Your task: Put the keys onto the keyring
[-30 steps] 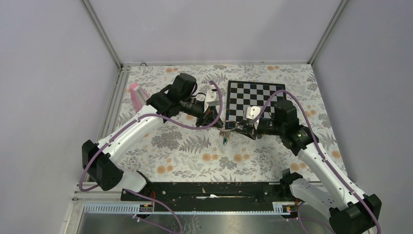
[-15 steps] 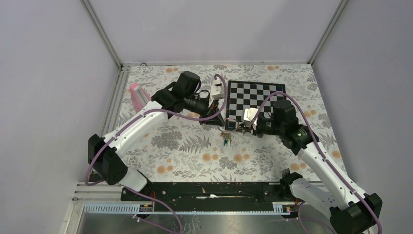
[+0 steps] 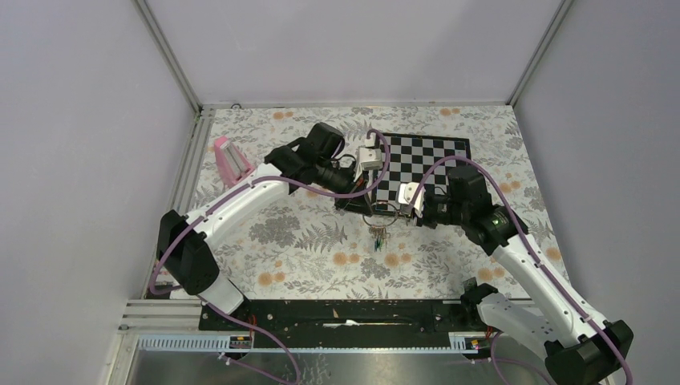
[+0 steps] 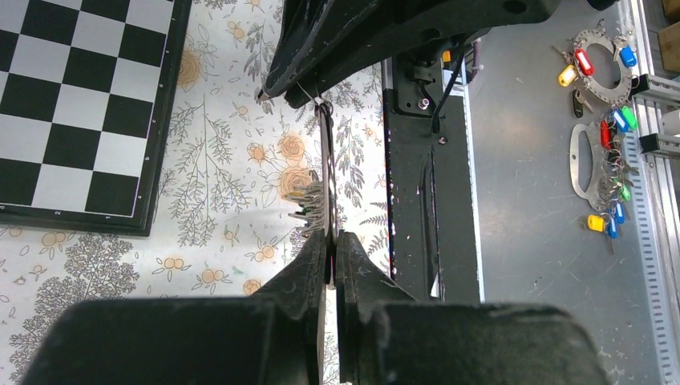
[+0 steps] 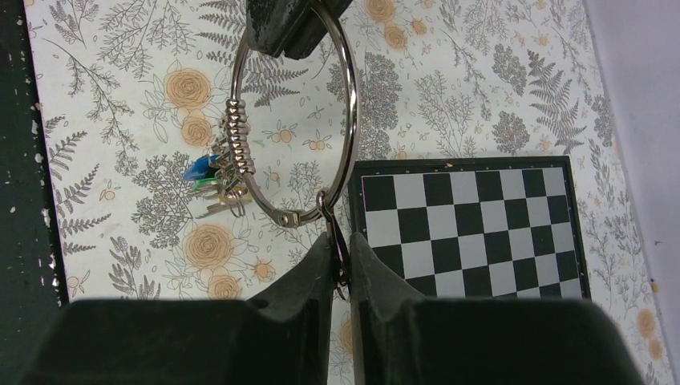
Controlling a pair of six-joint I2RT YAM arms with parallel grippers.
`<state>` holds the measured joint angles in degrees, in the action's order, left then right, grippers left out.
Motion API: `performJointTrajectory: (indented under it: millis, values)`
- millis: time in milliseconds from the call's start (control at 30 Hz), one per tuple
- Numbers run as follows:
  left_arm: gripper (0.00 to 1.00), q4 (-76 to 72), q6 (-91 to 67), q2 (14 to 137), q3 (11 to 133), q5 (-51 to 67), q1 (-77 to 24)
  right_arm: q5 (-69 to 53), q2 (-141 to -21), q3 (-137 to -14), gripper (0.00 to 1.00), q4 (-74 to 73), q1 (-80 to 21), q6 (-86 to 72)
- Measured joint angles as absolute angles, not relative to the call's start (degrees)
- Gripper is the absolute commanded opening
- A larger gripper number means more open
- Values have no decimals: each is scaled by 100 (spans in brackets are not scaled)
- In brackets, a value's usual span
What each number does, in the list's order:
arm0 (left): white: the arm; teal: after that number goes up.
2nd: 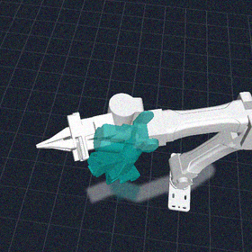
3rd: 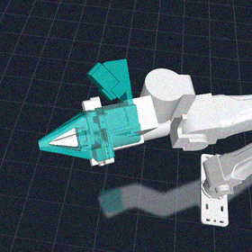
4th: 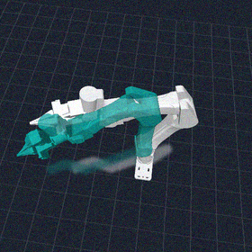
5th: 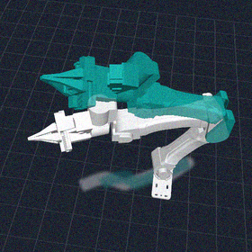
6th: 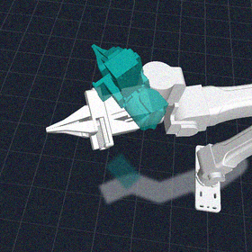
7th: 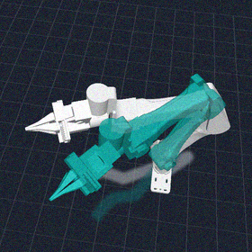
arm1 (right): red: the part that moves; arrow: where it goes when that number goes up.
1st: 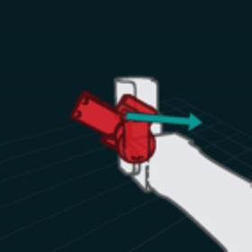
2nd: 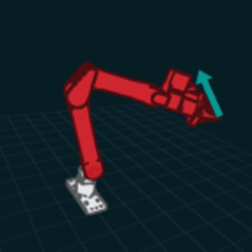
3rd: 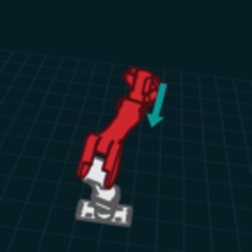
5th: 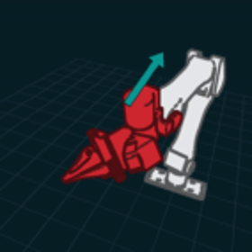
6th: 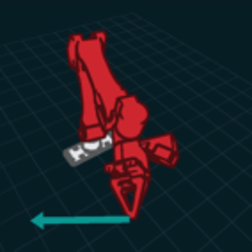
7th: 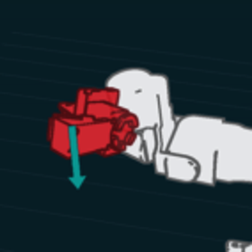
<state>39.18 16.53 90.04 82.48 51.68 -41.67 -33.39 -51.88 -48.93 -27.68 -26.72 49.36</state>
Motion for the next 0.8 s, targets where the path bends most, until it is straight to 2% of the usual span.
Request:
performJointTrajectory:
  millis: [167, 467, 800]
  values:
    - [0, 3946, 1678, 9019, 8248, 5264, -4174, -3339, -5157, -4893, 20, -2792, -2689, 4925]
    - [0, 3975, 1671, 9268, 8197, 5579, -4237, -3358, -5153, -4904, 29, -2582, -2700, 4685]
    - [0, 4132, 1667, 9463, 8187, 5745, -4383, -3535, -5181, -5024, 49, -1988, -2714, 4167]
